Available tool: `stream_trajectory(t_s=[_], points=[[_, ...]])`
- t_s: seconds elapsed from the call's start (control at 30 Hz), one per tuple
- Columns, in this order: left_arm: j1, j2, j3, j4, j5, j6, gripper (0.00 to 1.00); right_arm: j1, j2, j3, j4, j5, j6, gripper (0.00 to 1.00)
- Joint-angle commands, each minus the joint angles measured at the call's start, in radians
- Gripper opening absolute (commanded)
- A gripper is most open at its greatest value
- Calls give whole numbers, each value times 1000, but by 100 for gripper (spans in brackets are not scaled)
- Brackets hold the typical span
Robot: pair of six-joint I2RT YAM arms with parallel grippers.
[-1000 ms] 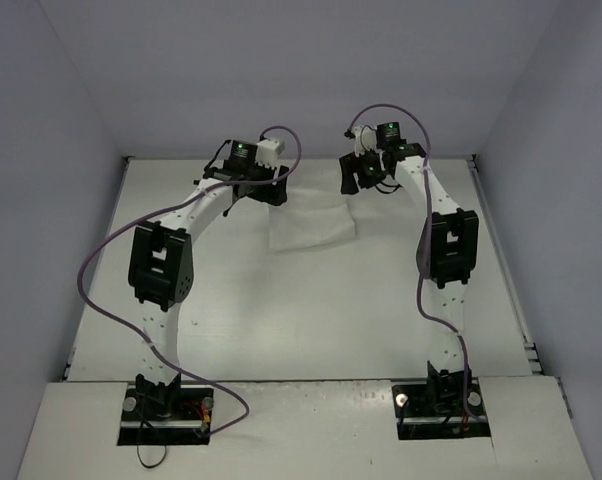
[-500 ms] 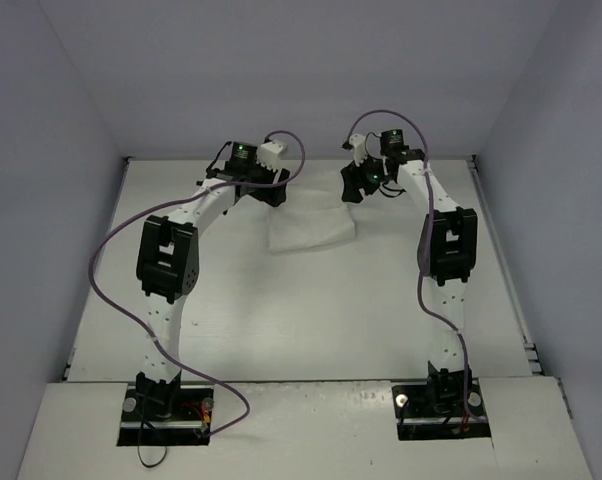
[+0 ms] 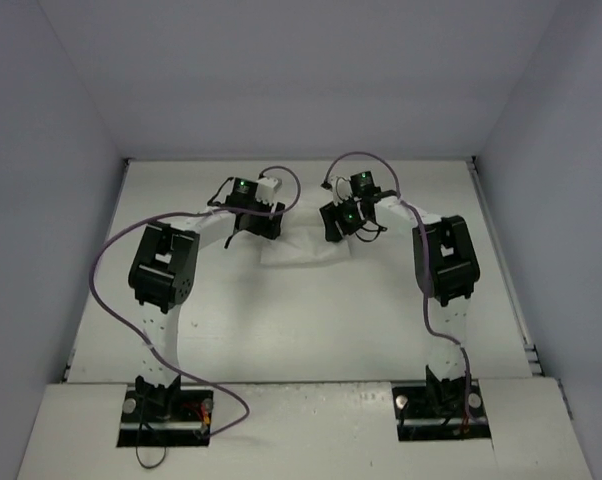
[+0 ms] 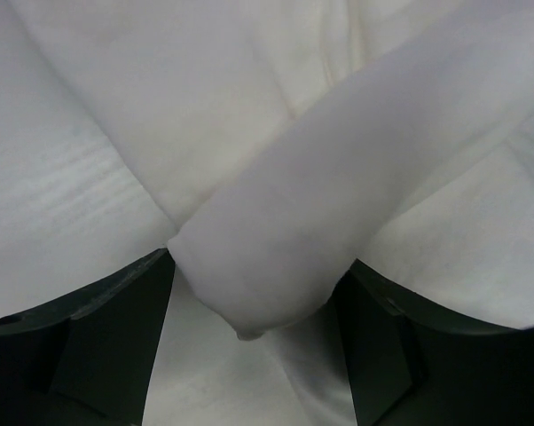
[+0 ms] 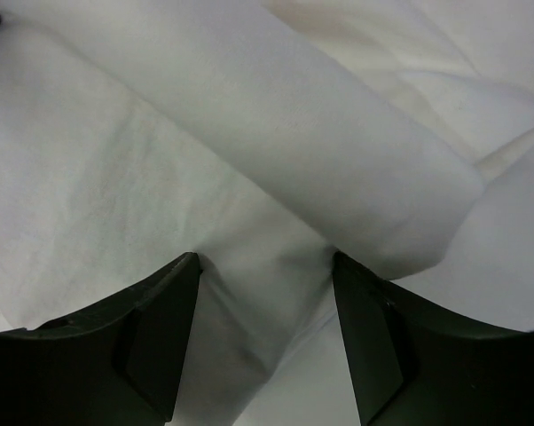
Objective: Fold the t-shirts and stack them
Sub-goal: Smooth out wrinkles on the folded tshirt
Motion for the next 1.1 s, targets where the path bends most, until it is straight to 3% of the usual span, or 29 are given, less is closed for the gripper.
stream_trajectory(t_s=[0.0, 0.13, 0.27, 0.4, 0.57, 0.8, 1.07], points=[[-26, -169, -148, 29, -27, -56, 67, 120, -149, -222, 71, 181, 207, 59], [-64, -326, -337, 42, -34, -92, 67, 251, -293, -469, 164, 283, 343, 58], [-107, -505, -483, 27, -47, -83, 67, 342, -438, -609, 199, 306, 395, 59], [-98, -616, -477, -71, -42, -4, 67, 345, -566, -620, 164, 287, 355, 60], [-51, -691, -392, -200, 32, 161, 67, 315, -643, -497, 17, 266, 163, 69], [-42, -619, -314, -293, 237, 400, 67, 236, -616, -426, -59, 123, -69, 72], [-41, -447, -162, -364, 255, 502, 67, 173, -481, -350, -78, 36, -146, 71]])
